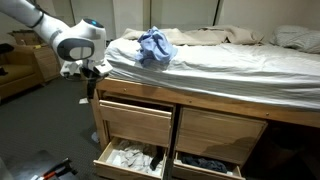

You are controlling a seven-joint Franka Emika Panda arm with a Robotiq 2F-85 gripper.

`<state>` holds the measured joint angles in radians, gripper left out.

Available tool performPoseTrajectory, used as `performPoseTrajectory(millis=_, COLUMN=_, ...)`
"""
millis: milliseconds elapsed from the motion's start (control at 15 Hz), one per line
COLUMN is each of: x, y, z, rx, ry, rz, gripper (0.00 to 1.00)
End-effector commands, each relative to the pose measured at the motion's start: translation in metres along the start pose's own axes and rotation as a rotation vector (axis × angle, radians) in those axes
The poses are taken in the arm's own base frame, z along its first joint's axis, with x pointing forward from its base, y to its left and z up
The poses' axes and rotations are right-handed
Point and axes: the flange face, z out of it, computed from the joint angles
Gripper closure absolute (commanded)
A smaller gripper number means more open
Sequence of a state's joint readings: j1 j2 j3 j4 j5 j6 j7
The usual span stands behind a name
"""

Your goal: Open the left top drawer then put the blue shirt in and out of the drawer then close the top left drawer

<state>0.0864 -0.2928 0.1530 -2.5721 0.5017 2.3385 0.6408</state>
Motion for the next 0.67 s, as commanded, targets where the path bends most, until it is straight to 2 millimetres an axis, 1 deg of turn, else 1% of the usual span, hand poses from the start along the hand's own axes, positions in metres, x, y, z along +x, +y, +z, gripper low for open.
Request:
performPoseTrajectory(millis=0, x=0.030, y=0.000, z=0.052, rx=0.025, ry=0.113, rz=0.082, gripper=0.00)
performPoseTrajectory(millis=133, x=0.046, y=-0.004, z=0.073, rx=0.057, ry=0.203, rz=0.099, gripper=0.00)
performPoseTrajectory(millis=200, x=0.052, y=-0.006, z=0.081, rx=0.052, ry=0.199, rz=0.109, gripper=0.00)
performPoseTrajectory(millis=267, x=0.054, y=-0.010, z=0.081, rx=0.067, ry=0.189, rz=0.120, gripper=0.00)
performPoseTrajectory(millis=333, x=0.048, y=-0.001, z=0.076, rx=0.048, ry=0.186, rz=0.102, gripper=0.00)
performPoseTrajectory(millis=467, x=0.052, y=-0.004, z=0.083, rx=0.048, ry=0.185, rz=0.106, gripper=0.00)
performPoseTrajectory(millis=600, x=0.053, y=-0.008, z=0.081, rx=0.054, ry=0.187, rz=0.107, gripper=0.00)
